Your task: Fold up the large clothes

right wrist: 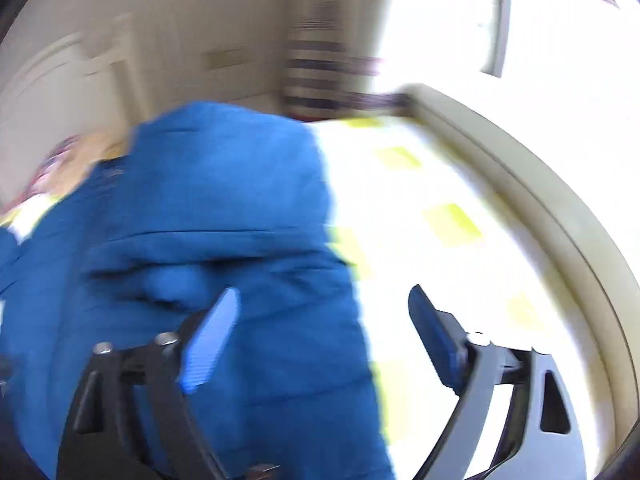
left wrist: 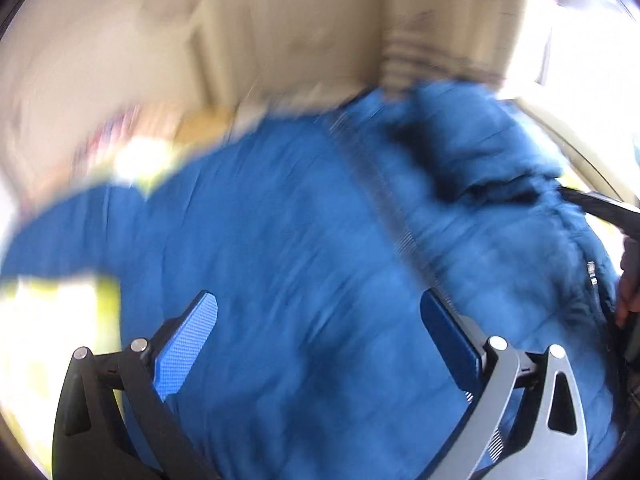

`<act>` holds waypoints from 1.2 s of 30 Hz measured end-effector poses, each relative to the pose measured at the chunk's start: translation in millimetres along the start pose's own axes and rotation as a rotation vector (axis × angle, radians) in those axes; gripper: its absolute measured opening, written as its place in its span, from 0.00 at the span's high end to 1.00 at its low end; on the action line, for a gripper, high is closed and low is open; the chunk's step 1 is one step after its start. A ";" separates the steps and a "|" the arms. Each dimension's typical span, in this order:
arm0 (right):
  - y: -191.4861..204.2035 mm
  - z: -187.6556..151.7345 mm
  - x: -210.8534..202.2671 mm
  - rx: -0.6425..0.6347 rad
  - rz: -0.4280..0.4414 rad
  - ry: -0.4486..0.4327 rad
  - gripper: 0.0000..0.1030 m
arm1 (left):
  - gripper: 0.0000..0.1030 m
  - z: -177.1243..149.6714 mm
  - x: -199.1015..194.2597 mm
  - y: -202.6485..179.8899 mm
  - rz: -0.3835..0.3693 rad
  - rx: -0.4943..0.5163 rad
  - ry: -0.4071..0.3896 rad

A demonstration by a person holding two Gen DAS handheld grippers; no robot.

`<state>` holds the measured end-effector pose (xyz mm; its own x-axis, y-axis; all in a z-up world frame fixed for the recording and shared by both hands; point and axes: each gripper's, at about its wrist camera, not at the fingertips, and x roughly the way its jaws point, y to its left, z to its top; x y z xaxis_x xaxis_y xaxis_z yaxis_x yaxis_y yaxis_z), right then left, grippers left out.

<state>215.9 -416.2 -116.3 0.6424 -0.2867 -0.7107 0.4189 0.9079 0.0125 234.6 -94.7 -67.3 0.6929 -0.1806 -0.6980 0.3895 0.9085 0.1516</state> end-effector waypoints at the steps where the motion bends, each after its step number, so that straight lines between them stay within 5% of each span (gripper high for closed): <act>1: -11.4 -2.7 3.7 0.068 -0.008 -0.001 0.31 | 0.02 13.8 -1.6 -19.7 -0.009 0.065 -0.045; 9: -86.9 -3.4 5.4 0.379 0.016 -0.073 0.36 | 0.13 76.4 53.4 -167.2 -0.059 0.429 -0.163; 15: -96.4 -0.8 26.0 0.442 0.045 -0.037 0.36 | 0.19 81.3 100.4 -226.4 -0.075 0.661 -0.081; 16: -92.3 -0.5 25.1 0.431 0.043 -0.040 0.36 | 0.34 80.2 105.0 -231.5 -0.026 0.691 -0.102; 17: -89.3 2.1 26.4 0.417 0.041 -0.043 0.36 | 0.61 79.8 105.6 -231.6 0.006 0.689 -0.121; 20: -79.1 -3.5 19.2 0.397 0.043 -0.049 0.36 | 0.81 100.7 89.2 -194.2 -0.095 0.439 -0.167; 24: -84.7 -7.7 15.6 0.410 0.059 -0.053 0.35 | 0.85 120.1 60.3 -70.1 -0.337 -0.153 -0.176; 28: -82.8 -6.7 19.1 0.395 0.068 -0.044 0.35 | 0.83 71.0 65.9 73.8 -0.540 -0.720 -0.112; 30: -81.4 -6.7 19.4 0.386 0.072 -0.042 0.35 | 0.73 46.5 74.9 109.9 -0.524 -0.826 -0.037; 32: -80.7 -6.3 20.7 0.380 0.074 -0.037 0.35 | 0.44 22.2 78.1 129.8 -0.472 -0.848 0.026; 36: -81.9 -7.1 21.1 0.384 0.070 -0.036 0.35 | 0.29 -12.3 93.8 143.6 -0.453 -0.879 0.089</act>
<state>190.6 -494.4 -137.3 0.6973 -0.2447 -0.6738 0.5785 0.7471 0.3274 348.0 23.5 -119.6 0.5277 -0.5839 -0.6169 -0.0072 0.7231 -0.6907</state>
